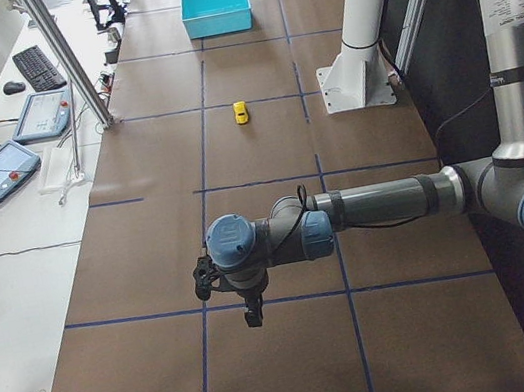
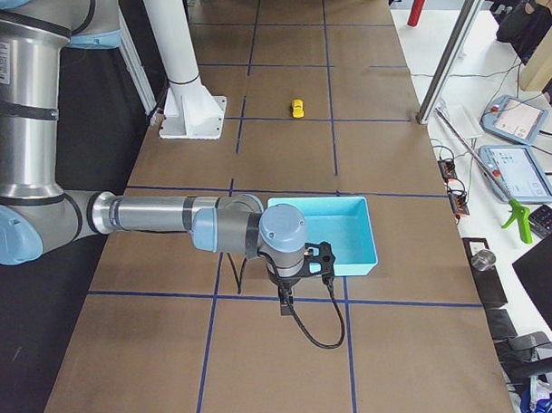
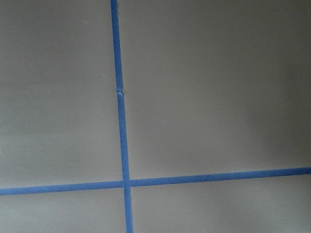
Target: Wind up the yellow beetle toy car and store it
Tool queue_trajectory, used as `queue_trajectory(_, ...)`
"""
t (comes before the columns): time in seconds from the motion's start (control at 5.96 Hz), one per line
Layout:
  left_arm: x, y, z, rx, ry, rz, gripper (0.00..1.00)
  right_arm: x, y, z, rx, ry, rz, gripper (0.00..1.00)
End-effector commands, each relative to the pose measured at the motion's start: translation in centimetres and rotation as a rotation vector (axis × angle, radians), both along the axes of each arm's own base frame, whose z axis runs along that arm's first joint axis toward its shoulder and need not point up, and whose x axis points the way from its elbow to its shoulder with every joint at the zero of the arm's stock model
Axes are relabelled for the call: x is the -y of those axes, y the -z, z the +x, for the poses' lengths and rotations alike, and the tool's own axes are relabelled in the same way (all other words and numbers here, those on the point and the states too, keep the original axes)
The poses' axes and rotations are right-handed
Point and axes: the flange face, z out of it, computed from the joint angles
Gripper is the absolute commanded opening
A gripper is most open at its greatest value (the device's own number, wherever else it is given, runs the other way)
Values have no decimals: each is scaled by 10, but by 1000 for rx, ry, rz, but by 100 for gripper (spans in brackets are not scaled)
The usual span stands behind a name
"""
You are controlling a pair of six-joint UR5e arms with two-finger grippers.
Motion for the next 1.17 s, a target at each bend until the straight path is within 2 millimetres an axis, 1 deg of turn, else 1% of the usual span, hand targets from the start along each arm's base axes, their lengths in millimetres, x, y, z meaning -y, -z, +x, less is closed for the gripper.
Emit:
queue_trajectory(0.0, 2, 7, 0, -1, 3, 9, 100, 0, 0, 0, -2, 0, 1, 100)
queue_trajectory(0.17, 15, 28, 4, 2, -3, 51, 100, 0, -1, 0, -2, 0, -1, 100)
queue_trajectory(0.34, 45, 75, 29, 0, -52, 146, 100, 0, -1, 1, -3, 0, -1, 100)
queue_trajectory(0.5, 74, 111, 58, -10, -105, 208, 100, 0, -2, 1, -4, 0, -2, 100)
queue_trajectory(0.67, 88, 147, 110, -23, -170, 245, 100, 0, -2, 1, -4, 0, -2, 100)
queue_trajectory(0.84, 111, 198, 162, -46, -190, 269, 100, 0, -2, 1, -4, 0, -2, 100)
queue_trajectory(1.01, 118, 243, 233, -74, -295, 336, 100, 0, -2, 1, -3, 0, -2, 100)
